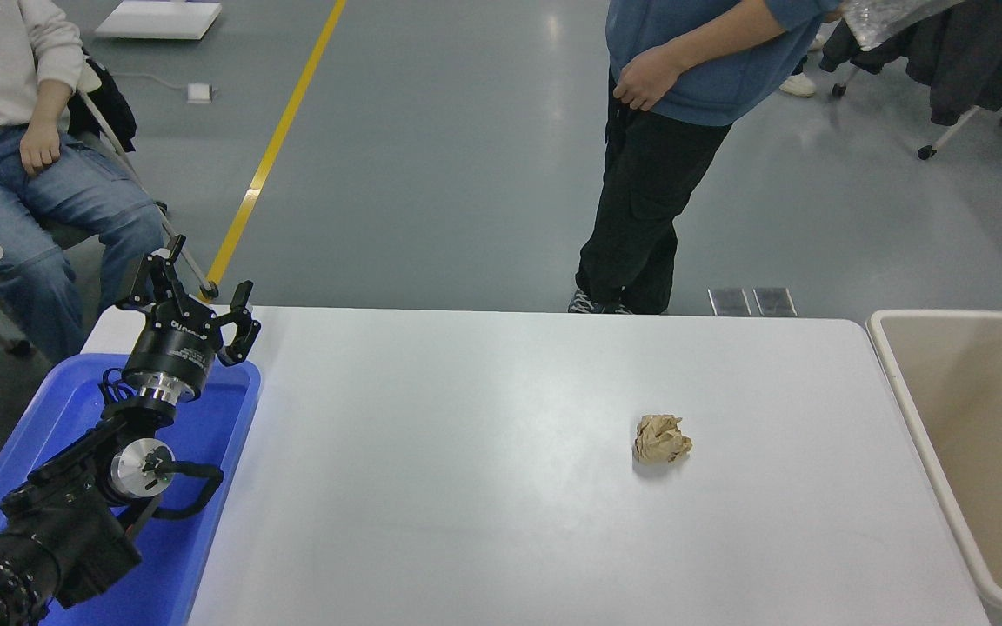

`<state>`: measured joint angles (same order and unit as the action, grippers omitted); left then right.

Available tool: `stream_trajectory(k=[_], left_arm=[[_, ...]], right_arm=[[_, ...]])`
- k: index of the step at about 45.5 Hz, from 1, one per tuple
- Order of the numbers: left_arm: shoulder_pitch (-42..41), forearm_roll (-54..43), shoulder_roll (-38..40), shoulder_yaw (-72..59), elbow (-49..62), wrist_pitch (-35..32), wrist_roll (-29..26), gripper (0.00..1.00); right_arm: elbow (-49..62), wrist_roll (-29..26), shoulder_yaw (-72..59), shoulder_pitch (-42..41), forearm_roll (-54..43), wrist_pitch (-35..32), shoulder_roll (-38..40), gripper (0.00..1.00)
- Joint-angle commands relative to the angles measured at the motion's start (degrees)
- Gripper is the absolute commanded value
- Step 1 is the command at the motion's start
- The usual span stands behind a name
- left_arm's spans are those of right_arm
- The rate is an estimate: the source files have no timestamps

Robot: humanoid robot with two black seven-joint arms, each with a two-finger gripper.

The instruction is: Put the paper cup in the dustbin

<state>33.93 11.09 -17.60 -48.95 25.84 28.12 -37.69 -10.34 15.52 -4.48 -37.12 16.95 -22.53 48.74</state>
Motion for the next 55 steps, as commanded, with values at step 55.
stream_trajectory(k=[55], left_arm=[[0.1, 0.0, 0.3, 0.1, 0.0, -0.1, 0.0, 1.0]], right_arm=[[8.2, -17.1, 33.6, 6.4, 6.2, 31.4, -24.7, 0.0]])
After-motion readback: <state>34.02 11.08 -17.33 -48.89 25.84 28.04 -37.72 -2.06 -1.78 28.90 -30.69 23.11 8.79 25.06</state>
